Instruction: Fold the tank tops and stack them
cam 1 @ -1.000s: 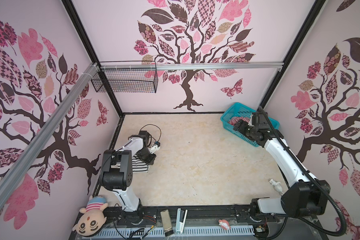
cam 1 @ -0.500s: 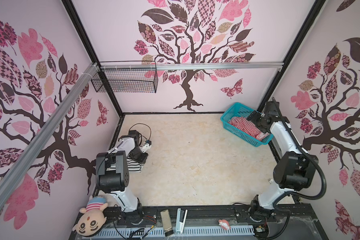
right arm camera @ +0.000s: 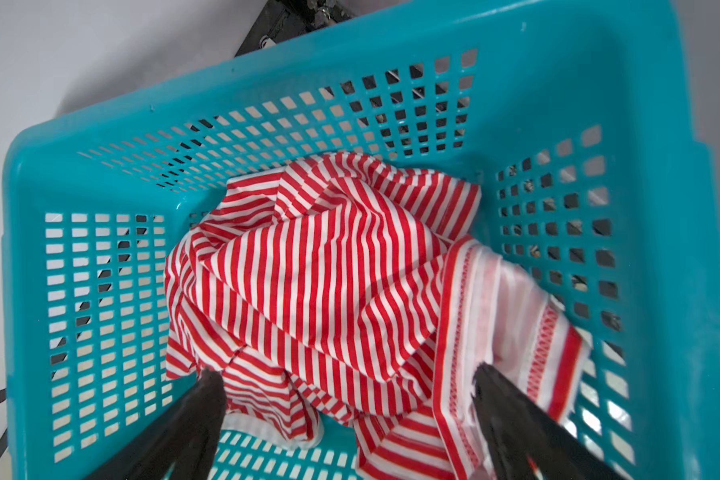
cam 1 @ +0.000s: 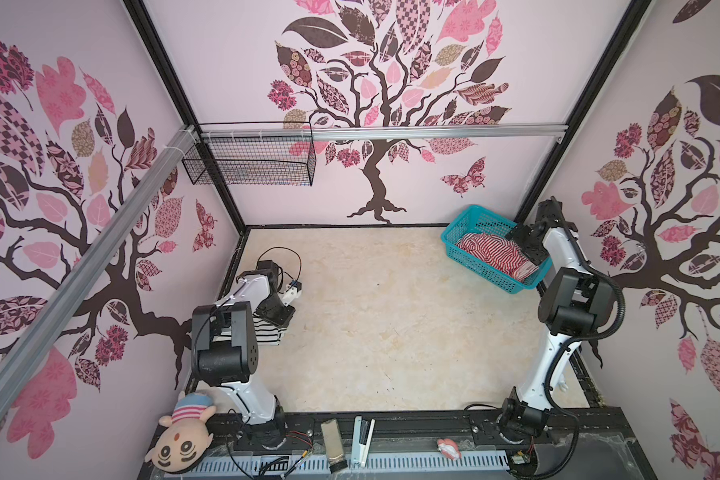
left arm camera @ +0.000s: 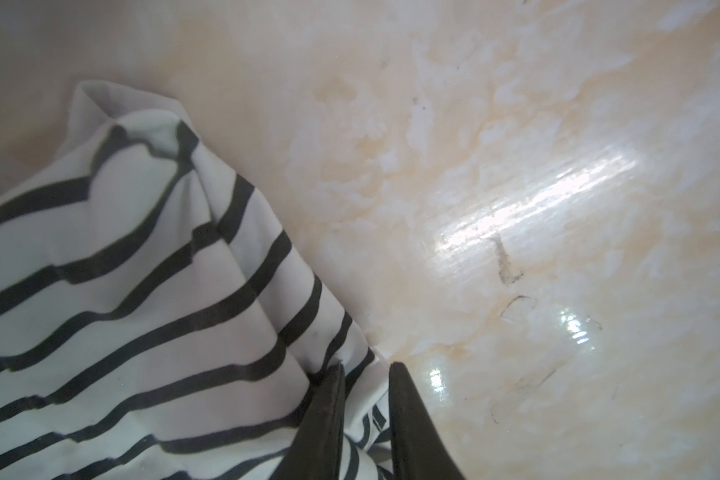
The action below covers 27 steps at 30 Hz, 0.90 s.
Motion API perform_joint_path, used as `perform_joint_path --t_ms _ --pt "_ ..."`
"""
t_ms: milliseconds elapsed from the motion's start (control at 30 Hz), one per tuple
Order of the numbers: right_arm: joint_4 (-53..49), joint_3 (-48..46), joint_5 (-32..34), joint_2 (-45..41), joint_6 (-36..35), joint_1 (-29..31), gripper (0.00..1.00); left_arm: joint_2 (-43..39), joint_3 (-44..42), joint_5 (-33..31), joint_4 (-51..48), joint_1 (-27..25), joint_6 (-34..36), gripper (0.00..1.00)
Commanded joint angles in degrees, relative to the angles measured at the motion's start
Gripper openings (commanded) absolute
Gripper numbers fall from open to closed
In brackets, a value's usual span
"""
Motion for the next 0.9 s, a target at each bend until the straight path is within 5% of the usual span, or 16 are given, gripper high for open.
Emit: perform_joint_path --t_ms 0,633,733,867 --pt "-5.0 5.22 2.04 4.61 -0.46 0.36 0.96 -1.14 2.19 0.54 0.17 0.24 -1.15 0.24" --pt "-10.81 15.31 1.92 19.92 -1.94 4.38 0.93 -2.55 0.69 -0.17 1.64 0.24 -3.18 0.24" --pt "-12.63 16.88 0.99 20.68 -1.78 4.72 0.84 -3.87 0.0 0.38 1.44 0.25 -3.19 0.24" --pt "-10.31 14.53 1.8 14.59 -2.19 5.86 0.47 -3.71 -1.21 -1.89 2.77 0.24 -3.01 0.24"
